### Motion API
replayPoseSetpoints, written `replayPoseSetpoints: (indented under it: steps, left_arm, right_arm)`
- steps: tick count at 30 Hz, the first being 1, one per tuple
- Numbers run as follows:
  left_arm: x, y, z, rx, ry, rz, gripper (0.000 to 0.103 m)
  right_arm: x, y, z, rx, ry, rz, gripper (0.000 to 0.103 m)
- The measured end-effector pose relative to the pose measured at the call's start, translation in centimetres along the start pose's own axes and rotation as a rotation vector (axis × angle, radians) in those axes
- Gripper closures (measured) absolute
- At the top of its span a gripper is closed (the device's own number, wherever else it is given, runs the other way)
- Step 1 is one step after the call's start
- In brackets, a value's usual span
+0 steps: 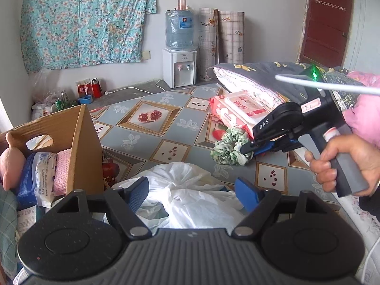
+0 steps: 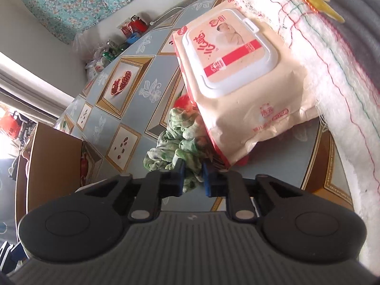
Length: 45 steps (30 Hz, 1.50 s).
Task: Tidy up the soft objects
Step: 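Reach the right gripper to the green floral scrunchie and grasp it, then lift the scrunchie with the right gripper and carry it over the box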
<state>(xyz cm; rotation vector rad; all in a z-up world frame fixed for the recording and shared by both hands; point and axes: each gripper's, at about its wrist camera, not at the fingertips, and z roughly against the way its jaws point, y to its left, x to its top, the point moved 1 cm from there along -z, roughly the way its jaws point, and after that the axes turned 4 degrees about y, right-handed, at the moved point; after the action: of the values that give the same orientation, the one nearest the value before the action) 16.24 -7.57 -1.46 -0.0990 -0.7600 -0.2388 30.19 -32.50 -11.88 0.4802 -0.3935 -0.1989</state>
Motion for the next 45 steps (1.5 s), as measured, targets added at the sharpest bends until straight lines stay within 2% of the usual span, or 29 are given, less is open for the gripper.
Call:
replayPoseSetpoints:
  steps: [4, 7, 13, 17, 25, 33, 38, 40, 45]
  left_arm:
    - [0.0, -0.4, 0.2, -0.01, -0.004, -0.014, 0.022]
    - [-0.1, -1.5, 0.3, -0.037, -0.005, -0.039, 0.022]
    - [-0.9, -5.3, -0.6, -0.135, 0.028, -0.127, 0.022]
    - [-2.1, -8.6, -2.0, -0.207, 0.079, -0.216, 0.022]
    - [-2.8, -12.6, -4.5, -0.253, 0.114, -0.306, 0.022]
    - [-2.8, -15.0, -8.1, -0.215, 0.189, -0.347, 0.022]
    - [-2.8, -15.6, -9.9, -0.179, 0.241, -0.327, 0.035]
    - [-2.9, -15.6, -10.5, -0.183, 0.26, -0.311, 0.043]
    - [-3.0, -15.7, -10.8, -0.206, 0.27, -0.286, 0.061]
  right_arm:
    - [-1.6, -0.3, 1.6, 0.005, 0.012, 0.025, 0.093]
    - [-3.5, -1.2, 2.8, 0.014, 0.054, 0.025, 0.093]
    - [-8.1, -3.6, 5.6, 0.021, 0.133, 0.023, 0.093]
    - [-9.9, -4.9, 7.3, 0.02, 0.169, 0.015, 0.088]
    - [-8.7, -5.1, 9.9, 0.026, 0.089, 0.082, 0.06]
    - [-7.7, -5.1, 7.4, 0.034, 0.126, 0.119, 0.059]
    - [-8.2, -5.4, 6.3, 0.044, 0.159, 0.126, 0.062]
    - [-8.5, -5.7, 6.0, 0.061, 0.171, 0.115, 0.071]
    - [-8.8, -5.9, 6.3, 0.081, 0.165, 0.103, 0.083]
